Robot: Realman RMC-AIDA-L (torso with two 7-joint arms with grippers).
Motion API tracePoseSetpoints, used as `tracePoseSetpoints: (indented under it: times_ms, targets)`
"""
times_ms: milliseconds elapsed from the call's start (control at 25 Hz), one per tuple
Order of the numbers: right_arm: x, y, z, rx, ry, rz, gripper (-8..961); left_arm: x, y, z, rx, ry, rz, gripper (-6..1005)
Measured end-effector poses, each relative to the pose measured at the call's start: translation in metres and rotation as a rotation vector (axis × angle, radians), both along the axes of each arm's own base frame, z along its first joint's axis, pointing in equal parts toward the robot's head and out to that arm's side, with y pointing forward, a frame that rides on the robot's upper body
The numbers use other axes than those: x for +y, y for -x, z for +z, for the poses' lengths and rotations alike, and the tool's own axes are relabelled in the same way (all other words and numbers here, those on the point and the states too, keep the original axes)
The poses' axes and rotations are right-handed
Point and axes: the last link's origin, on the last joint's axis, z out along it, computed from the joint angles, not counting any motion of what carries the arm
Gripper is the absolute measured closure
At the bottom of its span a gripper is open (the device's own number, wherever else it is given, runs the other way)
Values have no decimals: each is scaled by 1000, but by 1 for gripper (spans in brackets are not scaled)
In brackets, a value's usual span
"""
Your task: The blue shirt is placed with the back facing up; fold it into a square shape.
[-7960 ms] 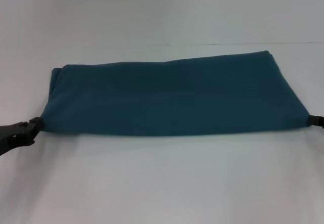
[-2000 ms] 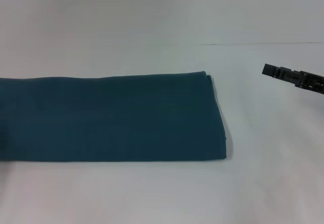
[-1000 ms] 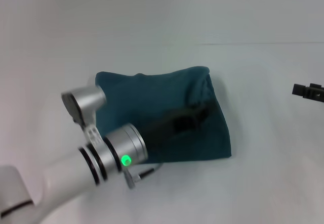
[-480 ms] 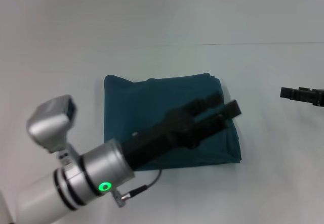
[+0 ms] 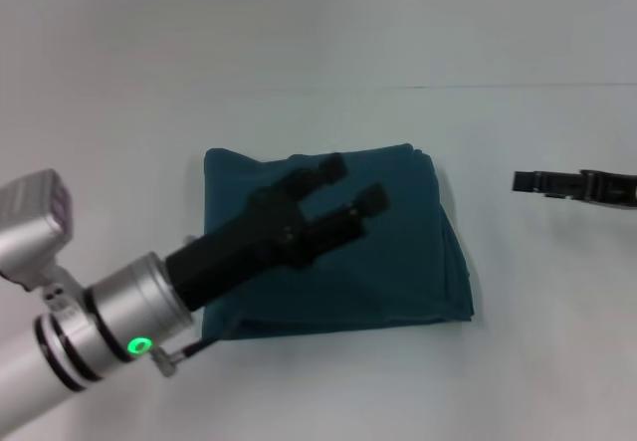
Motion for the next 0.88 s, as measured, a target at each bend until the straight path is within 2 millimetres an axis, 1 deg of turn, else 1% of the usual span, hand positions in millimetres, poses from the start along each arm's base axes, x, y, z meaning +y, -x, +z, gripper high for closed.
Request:
tracePoseSetpoints:
  times_ms: [240,480,720,880]
  targets:
    - [7,19,-20,54,64,-23,122,4,24,22,136,-86,-24,108]
    - [17,32,-47,69,62,-52,132,-1,43,40,299,-132,-88,108]
    - [27,41,-70,38,34,-74,139,-5,57,48,402,-139,-103,109]
    - [30,42,-76,28,22,-90,144,-4,61,47,449,-127,-103,109]
